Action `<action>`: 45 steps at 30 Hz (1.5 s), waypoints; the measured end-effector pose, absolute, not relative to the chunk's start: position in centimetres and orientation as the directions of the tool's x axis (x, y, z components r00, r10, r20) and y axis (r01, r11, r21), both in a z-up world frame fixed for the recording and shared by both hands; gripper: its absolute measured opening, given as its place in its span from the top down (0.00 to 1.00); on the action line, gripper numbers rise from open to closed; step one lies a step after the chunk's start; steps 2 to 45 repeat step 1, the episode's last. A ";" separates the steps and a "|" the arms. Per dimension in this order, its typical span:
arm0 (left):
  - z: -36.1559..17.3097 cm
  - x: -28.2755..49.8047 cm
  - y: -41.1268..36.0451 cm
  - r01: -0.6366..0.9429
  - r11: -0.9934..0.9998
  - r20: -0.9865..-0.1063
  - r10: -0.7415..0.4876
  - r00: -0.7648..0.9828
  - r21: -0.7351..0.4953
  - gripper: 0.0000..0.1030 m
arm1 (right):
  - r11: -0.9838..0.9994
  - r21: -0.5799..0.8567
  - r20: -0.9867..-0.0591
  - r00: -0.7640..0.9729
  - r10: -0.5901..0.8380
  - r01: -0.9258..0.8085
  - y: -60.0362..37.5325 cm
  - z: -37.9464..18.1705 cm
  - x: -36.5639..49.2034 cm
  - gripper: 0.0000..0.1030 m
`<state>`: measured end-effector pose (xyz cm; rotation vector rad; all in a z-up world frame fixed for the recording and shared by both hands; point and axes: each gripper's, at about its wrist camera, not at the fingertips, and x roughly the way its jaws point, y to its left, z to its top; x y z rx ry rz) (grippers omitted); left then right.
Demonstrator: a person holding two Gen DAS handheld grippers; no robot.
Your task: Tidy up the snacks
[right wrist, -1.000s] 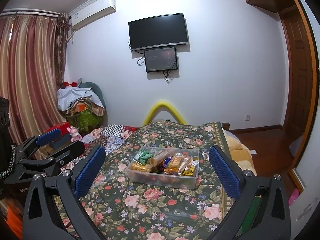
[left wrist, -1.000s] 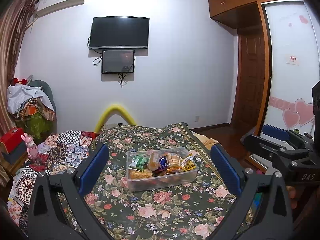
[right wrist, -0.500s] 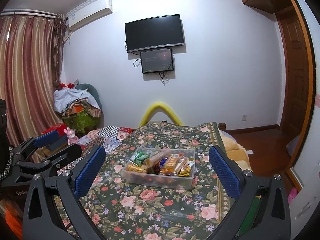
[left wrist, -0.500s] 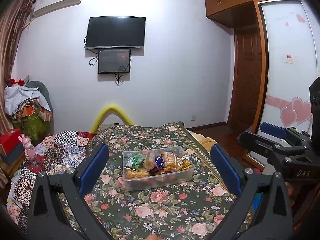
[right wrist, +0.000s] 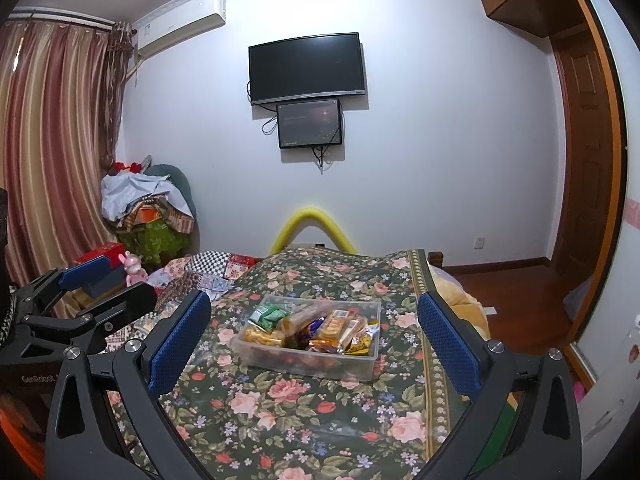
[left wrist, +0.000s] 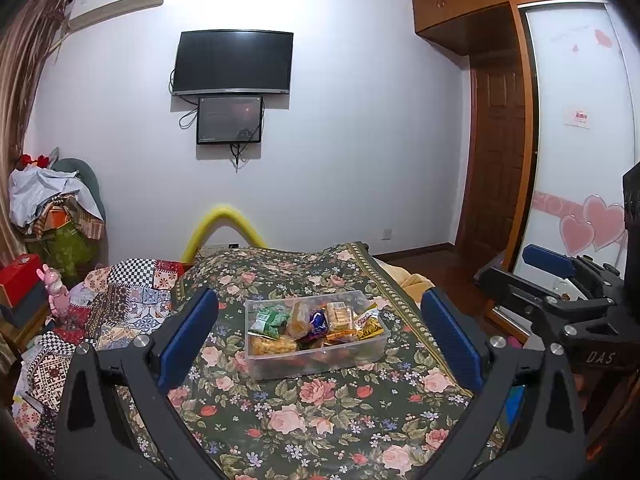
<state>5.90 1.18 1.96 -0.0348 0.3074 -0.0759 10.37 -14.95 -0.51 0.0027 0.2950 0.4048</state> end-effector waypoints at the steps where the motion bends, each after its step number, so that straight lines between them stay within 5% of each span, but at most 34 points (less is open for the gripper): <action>1: 1.9 5.9 1.2 0.070 0.996 -0.301 -0.081 0.950 -0.047 0.00 | 0.919 0.060 -0.282 0.877 0.389 -0.389 -14.9 -0.5 10.3 0.00; 45: 1.9 5.9 1.2 0.070 0.996 -0.301 -0.081 0.950 -0.047 0.00 | 0.919 0.060 -0.282 0.877 0.389 -0.389 -14.9 -0.5 10.3 0.00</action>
